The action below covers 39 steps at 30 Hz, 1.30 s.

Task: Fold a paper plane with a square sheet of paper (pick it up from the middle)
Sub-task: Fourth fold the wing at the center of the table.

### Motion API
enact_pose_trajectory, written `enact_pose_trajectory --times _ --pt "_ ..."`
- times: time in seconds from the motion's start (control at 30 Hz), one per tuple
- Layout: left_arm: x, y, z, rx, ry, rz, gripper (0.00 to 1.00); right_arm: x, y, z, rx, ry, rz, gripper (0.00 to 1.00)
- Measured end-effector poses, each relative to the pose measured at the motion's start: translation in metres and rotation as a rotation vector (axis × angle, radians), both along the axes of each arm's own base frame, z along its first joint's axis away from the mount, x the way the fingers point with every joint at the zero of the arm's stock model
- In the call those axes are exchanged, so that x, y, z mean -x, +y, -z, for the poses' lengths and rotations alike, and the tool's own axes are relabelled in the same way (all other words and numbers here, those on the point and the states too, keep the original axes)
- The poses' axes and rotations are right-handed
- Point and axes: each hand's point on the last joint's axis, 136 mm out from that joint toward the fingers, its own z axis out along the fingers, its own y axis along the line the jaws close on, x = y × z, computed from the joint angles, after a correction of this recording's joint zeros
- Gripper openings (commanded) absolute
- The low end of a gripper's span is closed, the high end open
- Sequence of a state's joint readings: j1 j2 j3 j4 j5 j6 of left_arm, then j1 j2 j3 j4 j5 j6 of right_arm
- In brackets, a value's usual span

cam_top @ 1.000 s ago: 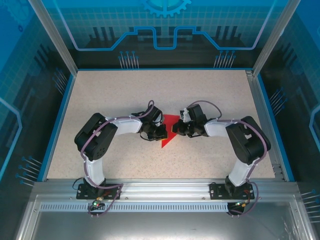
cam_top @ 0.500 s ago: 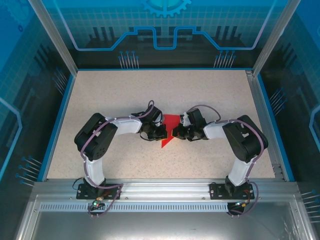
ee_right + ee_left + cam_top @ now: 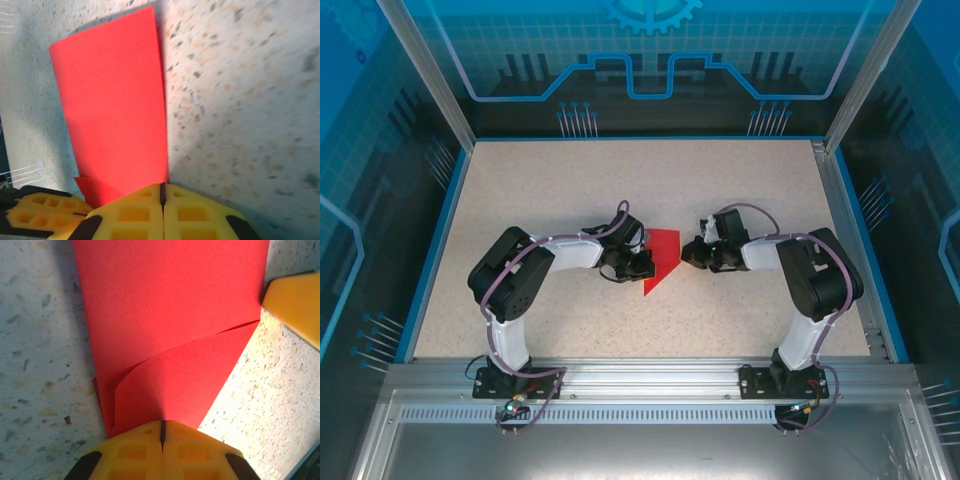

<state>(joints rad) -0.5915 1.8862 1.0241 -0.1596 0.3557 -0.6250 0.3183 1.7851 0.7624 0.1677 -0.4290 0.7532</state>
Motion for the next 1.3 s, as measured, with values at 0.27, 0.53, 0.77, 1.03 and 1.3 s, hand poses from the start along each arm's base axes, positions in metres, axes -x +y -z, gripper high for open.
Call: enact_pose_trajectory --times 0.27,0.53,0.77,1.03,1.3 --pt "0.001 0.001 -0.002 -0.009 -0.018 0.023 0.11 0.001 -0.007 -0.018 0.02 -0.031 0.001 0.19" --pt "0.005 0.008 -0.004 -0.04 -0.013 0.03 0.18 0.009 -0.002 -0.019 0.013 -0.009 -0.018 0.3" --pt "-0.003 0.004 -0.013 -0.036 -0.034 0.028 0.2 0.018 0.007 -0.018 0.008 0.013 -0.04 0.34" --pt "-0.012 0.012 -0.014 -0.063 -0.052 0.006 0.2 0.021 0.01 -0.011 0.003 0.049 -0.035 0.36" --pt "-0.019 0.013 -0.016 -0.076 -0.073 0.009 0.19 0.025 0.017 -0.008 -0.009 0.069 -0.044 0.36"
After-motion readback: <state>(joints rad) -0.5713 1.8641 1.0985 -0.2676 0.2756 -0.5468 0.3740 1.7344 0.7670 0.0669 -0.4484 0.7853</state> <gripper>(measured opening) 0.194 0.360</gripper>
